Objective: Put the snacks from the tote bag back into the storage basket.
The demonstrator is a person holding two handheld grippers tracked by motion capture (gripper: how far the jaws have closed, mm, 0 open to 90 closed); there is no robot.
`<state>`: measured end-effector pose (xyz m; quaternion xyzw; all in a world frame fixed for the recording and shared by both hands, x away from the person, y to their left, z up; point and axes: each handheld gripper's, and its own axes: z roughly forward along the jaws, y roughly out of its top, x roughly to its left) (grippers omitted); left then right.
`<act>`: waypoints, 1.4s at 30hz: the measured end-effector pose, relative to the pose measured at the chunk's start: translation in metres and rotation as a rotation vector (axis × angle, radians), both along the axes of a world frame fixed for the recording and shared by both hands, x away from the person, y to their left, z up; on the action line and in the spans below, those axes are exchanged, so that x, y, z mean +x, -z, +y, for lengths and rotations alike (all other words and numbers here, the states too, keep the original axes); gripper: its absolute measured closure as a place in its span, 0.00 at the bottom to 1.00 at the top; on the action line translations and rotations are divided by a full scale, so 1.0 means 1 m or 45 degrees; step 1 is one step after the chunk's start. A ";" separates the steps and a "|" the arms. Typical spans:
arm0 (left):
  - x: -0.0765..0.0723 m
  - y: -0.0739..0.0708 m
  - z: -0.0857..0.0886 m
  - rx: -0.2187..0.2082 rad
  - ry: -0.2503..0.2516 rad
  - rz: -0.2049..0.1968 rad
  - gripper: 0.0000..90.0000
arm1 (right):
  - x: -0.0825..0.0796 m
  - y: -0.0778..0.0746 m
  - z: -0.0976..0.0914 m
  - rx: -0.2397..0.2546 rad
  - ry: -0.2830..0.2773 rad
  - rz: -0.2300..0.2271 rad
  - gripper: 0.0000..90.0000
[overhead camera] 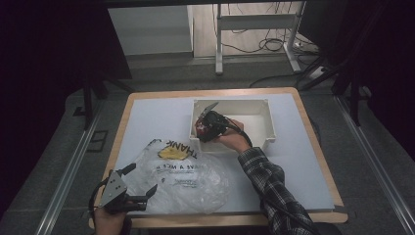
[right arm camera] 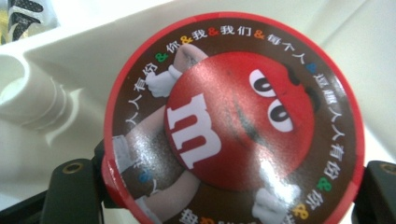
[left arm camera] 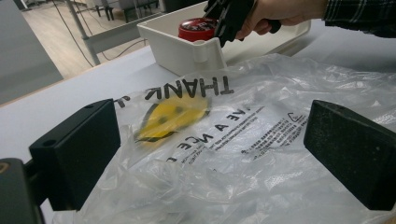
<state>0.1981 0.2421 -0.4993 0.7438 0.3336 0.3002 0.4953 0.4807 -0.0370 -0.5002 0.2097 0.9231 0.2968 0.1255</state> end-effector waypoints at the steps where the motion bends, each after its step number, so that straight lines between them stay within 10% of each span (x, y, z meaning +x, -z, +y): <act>1: 0.000 0.000 0.000 0.000 0.000 0.000 0.04 | 0.000 0.001 0.000 -0.001 0.001 0.005 0.29; 42: 0.000 0.000 -0.001 0.001 -0.001 0.000 0.04 | -0.002 -0.016 -0.010 0.085 0.029 -0.021 0.08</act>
